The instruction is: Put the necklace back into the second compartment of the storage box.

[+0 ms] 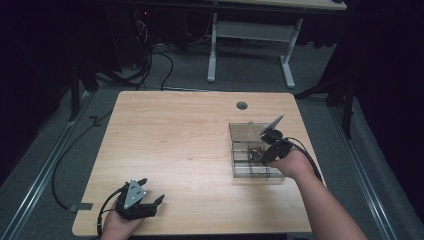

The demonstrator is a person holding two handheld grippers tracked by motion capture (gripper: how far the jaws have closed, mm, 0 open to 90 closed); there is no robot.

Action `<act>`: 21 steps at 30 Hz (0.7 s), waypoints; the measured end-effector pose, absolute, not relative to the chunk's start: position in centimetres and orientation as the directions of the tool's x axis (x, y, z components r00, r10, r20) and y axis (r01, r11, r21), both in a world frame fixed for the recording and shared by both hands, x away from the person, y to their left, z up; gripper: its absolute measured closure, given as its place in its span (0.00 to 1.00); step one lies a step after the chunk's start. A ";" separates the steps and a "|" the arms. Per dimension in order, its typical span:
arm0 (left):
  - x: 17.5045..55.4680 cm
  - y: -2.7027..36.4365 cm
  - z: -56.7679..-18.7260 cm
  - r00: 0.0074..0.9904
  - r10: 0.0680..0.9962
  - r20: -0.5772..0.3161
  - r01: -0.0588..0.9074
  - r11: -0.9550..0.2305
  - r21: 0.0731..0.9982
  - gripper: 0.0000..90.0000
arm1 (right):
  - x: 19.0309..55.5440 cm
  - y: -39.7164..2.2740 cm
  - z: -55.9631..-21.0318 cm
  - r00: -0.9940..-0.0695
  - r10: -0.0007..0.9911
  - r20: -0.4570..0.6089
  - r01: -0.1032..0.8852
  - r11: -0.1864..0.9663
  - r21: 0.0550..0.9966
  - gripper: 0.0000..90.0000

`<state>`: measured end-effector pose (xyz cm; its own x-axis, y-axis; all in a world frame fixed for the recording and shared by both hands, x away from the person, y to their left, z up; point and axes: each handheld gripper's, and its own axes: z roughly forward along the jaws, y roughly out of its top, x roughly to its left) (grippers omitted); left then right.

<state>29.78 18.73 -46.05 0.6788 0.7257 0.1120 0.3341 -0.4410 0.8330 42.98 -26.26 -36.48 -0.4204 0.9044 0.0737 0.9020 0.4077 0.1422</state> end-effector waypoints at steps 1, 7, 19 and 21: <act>29.8 18.7 -46.0 0.679 0.725 0.112 0.335 -0.442 0.832 0.21 | 42.7 -26.3 -36.4 -0.414 0.907 0.076 0.905 0.401 0.142 0.85; 29.8 18.8 -46.0 0.678 0.727 0.111 0.334 -0.439 0.834 0.21 | 41.5 -26.5 -36.2 -0.407 0.910 0.079 0.908 0.394 0.142 0.85; 29.7 18.8 -46.0 0.679 0.726 0.105 0.334 -0.433 0.837 0.21 | 38.1 -27.1 -36.5 -0.399 0.914 0.075 0.913 0.389 0.118 0.84; 29.7 18.8 -46.0 0.680 0.726 0.105 0.334 -0.434 0.837 0.21 | 37.9 -27.1 -36.8 -0.402 0.912 0.076 0.913 0.392 0.115 0.83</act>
<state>29.73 18.83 -46.02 0.6797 0.7258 0.1055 0.3337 -0.4341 0.8368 37.89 -27.06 -36.84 -0.4020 0.9125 0.0762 0.9126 0.3924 0.1151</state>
